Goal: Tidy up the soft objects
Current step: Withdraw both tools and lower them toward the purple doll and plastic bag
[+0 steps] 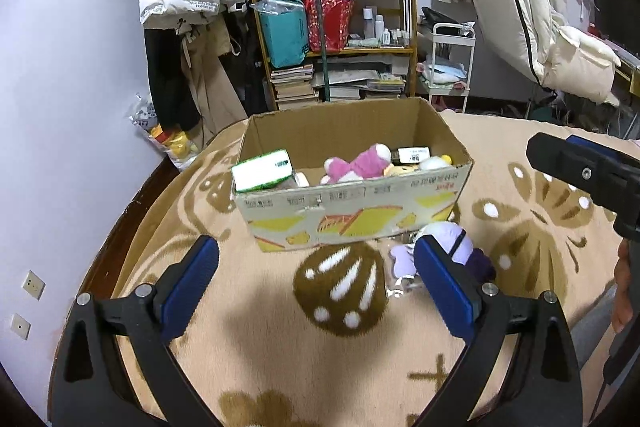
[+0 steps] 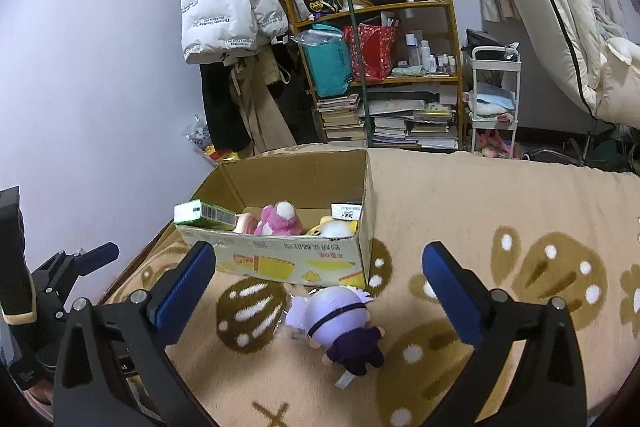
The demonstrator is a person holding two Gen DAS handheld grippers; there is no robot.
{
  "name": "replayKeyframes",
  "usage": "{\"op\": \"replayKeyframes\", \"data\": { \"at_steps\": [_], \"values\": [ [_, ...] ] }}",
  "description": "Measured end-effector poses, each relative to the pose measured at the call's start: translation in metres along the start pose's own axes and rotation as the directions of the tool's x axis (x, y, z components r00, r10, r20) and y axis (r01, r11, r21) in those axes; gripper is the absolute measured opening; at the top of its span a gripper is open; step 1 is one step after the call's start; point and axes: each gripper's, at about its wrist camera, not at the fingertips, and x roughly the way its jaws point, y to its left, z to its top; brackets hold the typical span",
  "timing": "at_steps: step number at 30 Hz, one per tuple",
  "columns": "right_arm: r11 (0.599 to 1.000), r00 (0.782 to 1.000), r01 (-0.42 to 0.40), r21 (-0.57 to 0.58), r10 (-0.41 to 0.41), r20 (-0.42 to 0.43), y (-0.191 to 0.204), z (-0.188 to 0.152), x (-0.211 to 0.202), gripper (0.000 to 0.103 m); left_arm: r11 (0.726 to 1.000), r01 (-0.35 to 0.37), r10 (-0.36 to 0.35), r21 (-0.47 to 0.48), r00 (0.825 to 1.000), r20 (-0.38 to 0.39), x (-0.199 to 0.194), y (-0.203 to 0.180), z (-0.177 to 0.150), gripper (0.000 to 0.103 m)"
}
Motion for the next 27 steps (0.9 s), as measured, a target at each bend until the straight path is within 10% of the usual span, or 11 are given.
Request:
{"op": "replayKeyframes", "data": {
  "at_steps": [27],
  "values": [
    [0.998, 0.985, 0.063, 0.02, -0.059, -0.161, -0.018, -0.016, 0.058, 0.103, 0.996, 0.079, -0.086, -0.051, 0.983, -0.164, 0.067, -0.006, -0.006, 0.097]
  ]
}}
